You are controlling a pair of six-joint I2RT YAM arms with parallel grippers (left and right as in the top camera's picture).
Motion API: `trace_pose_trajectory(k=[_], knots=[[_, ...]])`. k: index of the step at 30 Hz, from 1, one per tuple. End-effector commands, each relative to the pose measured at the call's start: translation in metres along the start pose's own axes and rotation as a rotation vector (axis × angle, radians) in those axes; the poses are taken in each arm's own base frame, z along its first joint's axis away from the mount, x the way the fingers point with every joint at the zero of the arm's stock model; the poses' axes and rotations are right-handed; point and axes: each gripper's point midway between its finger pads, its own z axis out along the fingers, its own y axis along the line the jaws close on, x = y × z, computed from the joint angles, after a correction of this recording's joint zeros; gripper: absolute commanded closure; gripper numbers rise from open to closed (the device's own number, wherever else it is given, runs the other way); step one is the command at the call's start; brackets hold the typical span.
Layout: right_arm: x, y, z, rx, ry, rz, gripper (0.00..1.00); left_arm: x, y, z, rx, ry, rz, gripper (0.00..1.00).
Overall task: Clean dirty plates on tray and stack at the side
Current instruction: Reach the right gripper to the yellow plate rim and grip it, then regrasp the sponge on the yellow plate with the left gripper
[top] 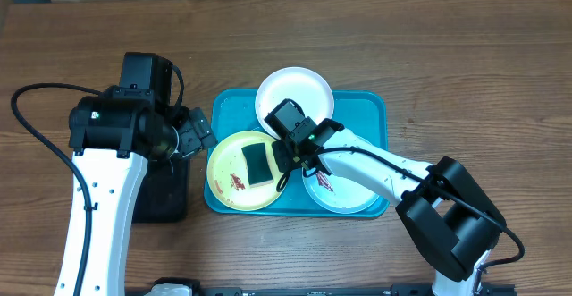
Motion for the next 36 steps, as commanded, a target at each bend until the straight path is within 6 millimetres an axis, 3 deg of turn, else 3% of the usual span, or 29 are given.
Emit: trace_pose_trajectory(k=[1,8,13,19,22,28,29,32,34,36], knots=[[0.001,-0.003,0.003,0.015,-0.008,0.001,0.73,0.000,-0.001,0.001,0.007,0.008,-0.016,0.00],[0.003,-0.004,0.006,0.018,0.000,0.004,0.76,0.001,-0.001,0.001,0.008,0.009,-0.016,0.00],[0.012,-0.008,0.021,0.034,0.039,0.003,0.77,0.002,0.000,0.003,0.004,0.016,-0.016,0.00],[0.013,-0.007,0.024,0.032,0.044,0.003,0.80,0.010,0.004,0.017,-0.020,0.052,-0.015,0.01],[0.013,-0.007,0.024,0.032,0.043,0.003,0.82,0.016,0.004,0.029,-0.016,0.081,-0.010,0.12],[0.013,-0.007,0.024,0.031,0.042,0.003,0.87,0.032,-0.024,0.058,0.151,0.165,0.068,0.17],[0.013,-0.007,0.024,0.031,0.043,0.003,0.87,0.035,-0.029,0.062,0.179,0.176,0.073,0.21],[0.013,-0.007,0.024,0.031,0.042,0.003,0.90,0.043,-0.041,0.077,0.257,0.214,0.069,0.54],[0.012,-0.007,0.024,0.030,0.040,0.003,0.90,0.048,-0.042,0.092,0.270,0.227,0.042,0.62],[0.012,-0.007,0.024,0.030,0.040,0.003,0.89,0.051,-0.041,0.104,0.264,0.235,0.014,0.62]])
